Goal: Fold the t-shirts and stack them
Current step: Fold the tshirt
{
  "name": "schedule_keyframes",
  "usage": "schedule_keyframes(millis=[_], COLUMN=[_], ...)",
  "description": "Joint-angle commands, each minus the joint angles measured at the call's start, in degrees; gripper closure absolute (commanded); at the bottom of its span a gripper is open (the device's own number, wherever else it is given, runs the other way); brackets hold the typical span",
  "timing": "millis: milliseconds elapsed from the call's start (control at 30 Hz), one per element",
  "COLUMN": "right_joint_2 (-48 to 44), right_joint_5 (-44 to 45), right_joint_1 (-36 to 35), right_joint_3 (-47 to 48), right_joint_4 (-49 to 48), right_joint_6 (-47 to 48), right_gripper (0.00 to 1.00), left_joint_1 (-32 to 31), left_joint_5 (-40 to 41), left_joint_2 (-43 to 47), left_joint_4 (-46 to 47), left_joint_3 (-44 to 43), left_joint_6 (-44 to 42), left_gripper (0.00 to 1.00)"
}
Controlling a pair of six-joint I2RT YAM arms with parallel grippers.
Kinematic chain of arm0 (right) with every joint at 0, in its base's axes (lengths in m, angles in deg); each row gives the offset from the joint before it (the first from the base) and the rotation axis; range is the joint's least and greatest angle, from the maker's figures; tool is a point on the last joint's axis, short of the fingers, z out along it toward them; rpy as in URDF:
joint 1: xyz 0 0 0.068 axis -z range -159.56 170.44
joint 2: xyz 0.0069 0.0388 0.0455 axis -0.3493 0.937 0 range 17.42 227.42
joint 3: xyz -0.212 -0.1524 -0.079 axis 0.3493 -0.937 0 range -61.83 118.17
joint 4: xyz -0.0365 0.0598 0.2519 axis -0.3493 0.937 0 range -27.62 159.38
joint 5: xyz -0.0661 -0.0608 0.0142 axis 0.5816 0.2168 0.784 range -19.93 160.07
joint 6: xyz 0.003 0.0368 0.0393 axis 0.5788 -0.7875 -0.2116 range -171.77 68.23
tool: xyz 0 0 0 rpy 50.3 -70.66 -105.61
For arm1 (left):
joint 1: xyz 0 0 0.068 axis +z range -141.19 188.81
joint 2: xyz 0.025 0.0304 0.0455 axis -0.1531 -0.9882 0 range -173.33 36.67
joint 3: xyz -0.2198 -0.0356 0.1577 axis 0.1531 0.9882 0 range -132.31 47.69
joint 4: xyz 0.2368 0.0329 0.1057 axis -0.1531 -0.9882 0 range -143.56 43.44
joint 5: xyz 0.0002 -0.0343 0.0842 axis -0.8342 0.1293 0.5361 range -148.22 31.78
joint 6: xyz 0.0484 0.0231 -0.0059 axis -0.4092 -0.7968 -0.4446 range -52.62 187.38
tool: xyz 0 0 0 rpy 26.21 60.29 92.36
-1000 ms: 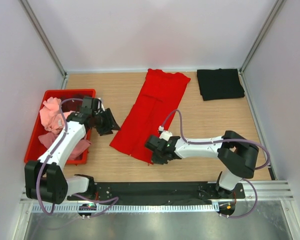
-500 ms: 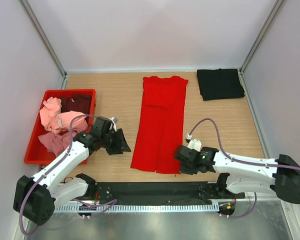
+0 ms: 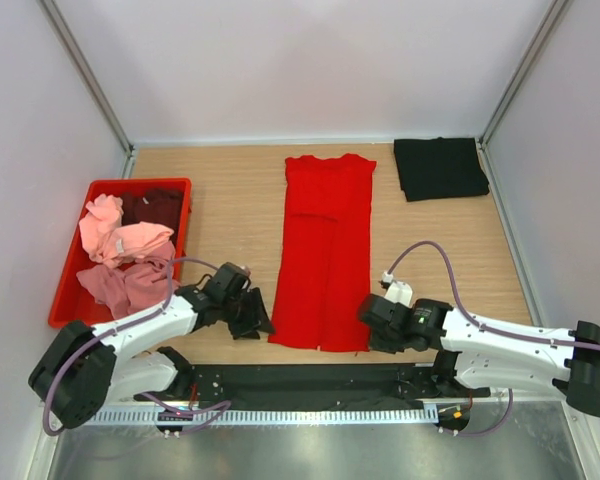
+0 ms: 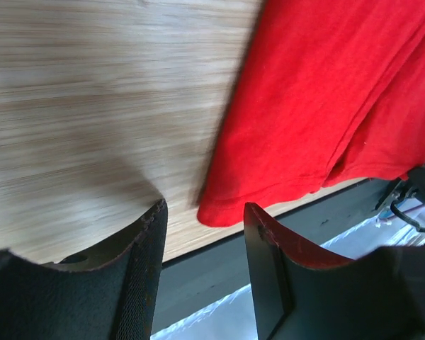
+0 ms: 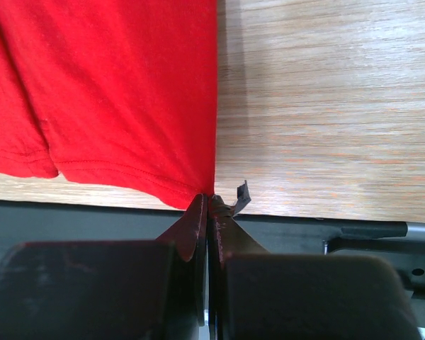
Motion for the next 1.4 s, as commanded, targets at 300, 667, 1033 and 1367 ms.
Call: schedule_keyframes(millis=[300,667,1033,1367], right_joint_2=[-4.71,-7.08,-7.88,4.07], right_joint_5=[0.65,0.56,7.4,6.73], right_joint_1=[-0.33,-0.33,-0.24,9.85], right_joint_3=[-1.52,-2.31,4.27,13.59], right_joint_4=[3.0,5.73,10.38,3.89], right_joint_6=[-0.05,0.38,4.24,16.98], right_gripper=[0.99,0.99,0.99,0.99], left_joint_1=[-9.94,-16.8,-17.68,-7.42], left_joint_5=[7.44,11.57,13.24,8.76], left_joint_2=[-4.77,-2.84,-1.69,-9.07], left_joint_4=[6.55,2.68,1.8,-2.32], left_joint_3=[0.65,-1.29,-6.99,-17.89], left_joint_6=[11.83,17.81,18.0,9.22], left_gripper=[0.84,1.0,1.0,1.0])
